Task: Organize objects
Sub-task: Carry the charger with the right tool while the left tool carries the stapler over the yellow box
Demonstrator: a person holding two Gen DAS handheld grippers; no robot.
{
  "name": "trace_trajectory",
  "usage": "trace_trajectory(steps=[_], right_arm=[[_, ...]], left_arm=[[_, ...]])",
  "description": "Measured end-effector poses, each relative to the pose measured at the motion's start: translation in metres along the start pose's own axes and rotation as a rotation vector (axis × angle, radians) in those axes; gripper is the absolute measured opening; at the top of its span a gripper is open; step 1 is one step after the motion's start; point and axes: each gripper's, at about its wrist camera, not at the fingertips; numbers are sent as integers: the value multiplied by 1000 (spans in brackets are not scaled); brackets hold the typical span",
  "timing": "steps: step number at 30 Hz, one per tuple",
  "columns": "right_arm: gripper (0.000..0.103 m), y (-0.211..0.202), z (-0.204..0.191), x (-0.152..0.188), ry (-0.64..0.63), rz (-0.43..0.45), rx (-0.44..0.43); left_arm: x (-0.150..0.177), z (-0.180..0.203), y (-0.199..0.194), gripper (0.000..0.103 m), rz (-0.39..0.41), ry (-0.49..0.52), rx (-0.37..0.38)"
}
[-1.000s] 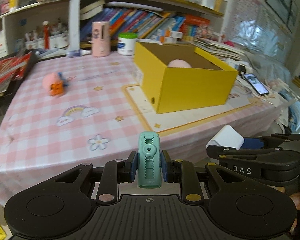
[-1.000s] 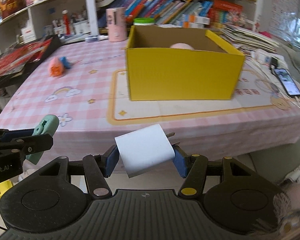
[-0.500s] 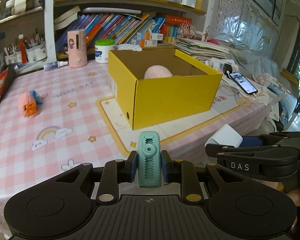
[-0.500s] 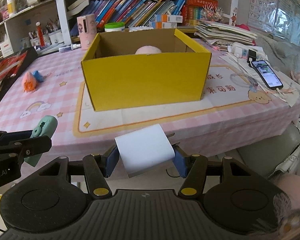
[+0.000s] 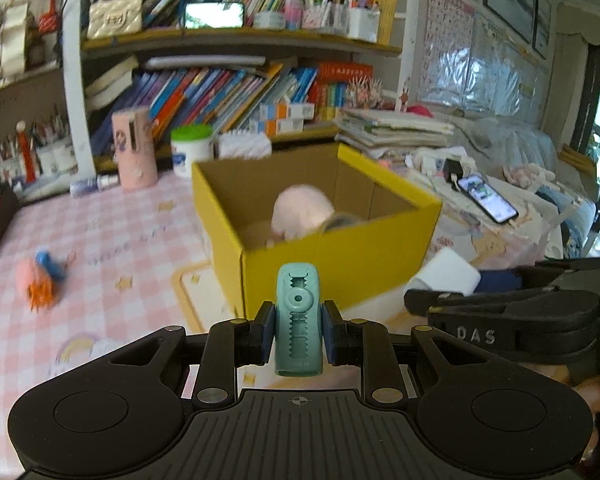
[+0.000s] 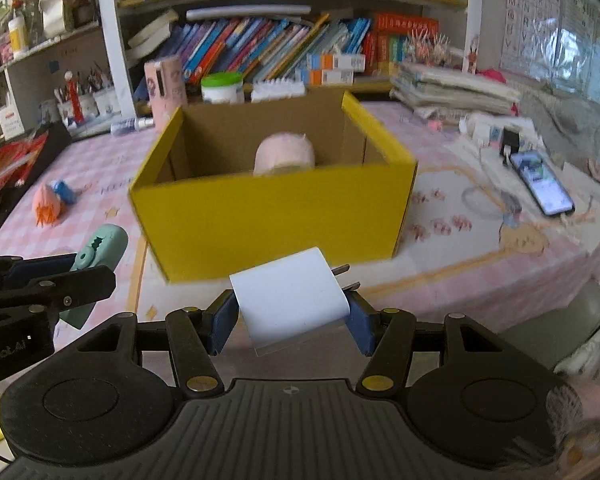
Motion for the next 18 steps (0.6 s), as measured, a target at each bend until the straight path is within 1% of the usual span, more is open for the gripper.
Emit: trace_trajectory(steps=[5, 9, 13, 18], right_arm=[[56, -2, 21, -35, -22, 123, 12], [56, 6, 41, -65, -38, 184, 3], [56, 24, 58, -88, -63, 191, -24], [56, 54, 69, -106, -86, 161, -68]], left_arm=[[-29, 10, 15, 23, 68, 12, -28], [-48, 15, 32, 23, 92, 9, -58], [-58, 21, 56, 23, 78, 9, -92], [-63, 23, 87, 23, 32, 3, -133]])
Point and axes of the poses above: each gripper's, at about its wrist camera, not at the fingertips, and y roughly the way its jaws point, z to its right, x to its underside, and after that the axes turned 5 degrees about -x, right-handed
